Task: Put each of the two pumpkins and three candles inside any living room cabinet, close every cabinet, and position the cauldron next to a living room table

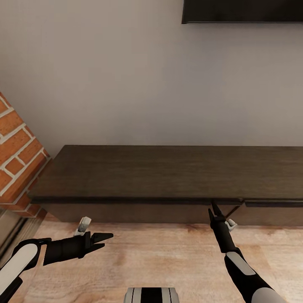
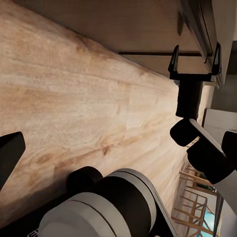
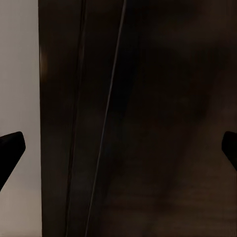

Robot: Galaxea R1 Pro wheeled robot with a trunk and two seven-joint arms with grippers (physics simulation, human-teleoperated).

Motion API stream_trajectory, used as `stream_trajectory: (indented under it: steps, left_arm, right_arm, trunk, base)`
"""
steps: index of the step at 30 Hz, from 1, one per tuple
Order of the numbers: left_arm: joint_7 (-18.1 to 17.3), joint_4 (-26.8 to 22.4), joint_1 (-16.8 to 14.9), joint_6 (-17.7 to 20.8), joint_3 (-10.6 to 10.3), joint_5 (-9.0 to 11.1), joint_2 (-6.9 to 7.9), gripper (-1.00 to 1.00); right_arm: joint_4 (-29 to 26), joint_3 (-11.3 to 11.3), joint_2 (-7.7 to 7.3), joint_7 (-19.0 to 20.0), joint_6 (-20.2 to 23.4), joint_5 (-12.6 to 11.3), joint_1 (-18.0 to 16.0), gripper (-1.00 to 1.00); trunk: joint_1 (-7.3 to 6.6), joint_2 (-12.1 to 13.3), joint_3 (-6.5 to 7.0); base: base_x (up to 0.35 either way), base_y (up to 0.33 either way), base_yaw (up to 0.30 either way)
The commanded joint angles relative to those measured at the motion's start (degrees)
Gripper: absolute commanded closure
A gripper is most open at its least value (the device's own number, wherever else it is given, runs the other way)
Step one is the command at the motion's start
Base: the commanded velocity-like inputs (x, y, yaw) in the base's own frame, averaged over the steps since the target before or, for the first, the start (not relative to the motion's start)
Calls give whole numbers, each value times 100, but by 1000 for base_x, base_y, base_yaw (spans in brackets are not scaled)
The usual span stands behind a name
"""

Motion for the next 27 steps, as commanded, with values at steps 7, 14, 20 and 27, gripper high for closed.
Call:
stream_trajectory:
  steps: [7,14,20,27]
  left_arm:
    - [-58,2,-3,5,-4,-54,4,-100]
    - [-58,2,-4,5,-1,-54,4,-100]
    - [-58,2,-4,5,-1,-54,4,-100]
    - [-58,2,-3,5,-1,-54,4,-100]
  right_arm:
    - [3,49,-8,15,-35,-40,-4,-100]
    - [3,49,-8,7,-35,-46,-4,100]
    - [3,50,-8,-1,-32,-64,-4,100]
    - [3,48,-8,-2,-35,-62,-4,100]
  trunk:
    - [-1,-2,-4]
    - [-1,-2,-4]
    - [-1,-2,-4]
    - [-1,-2,-4]
  base:
    - [51,0,0]
    - [8,0,0]
    - [0,0,0]
    - [0,0,0]
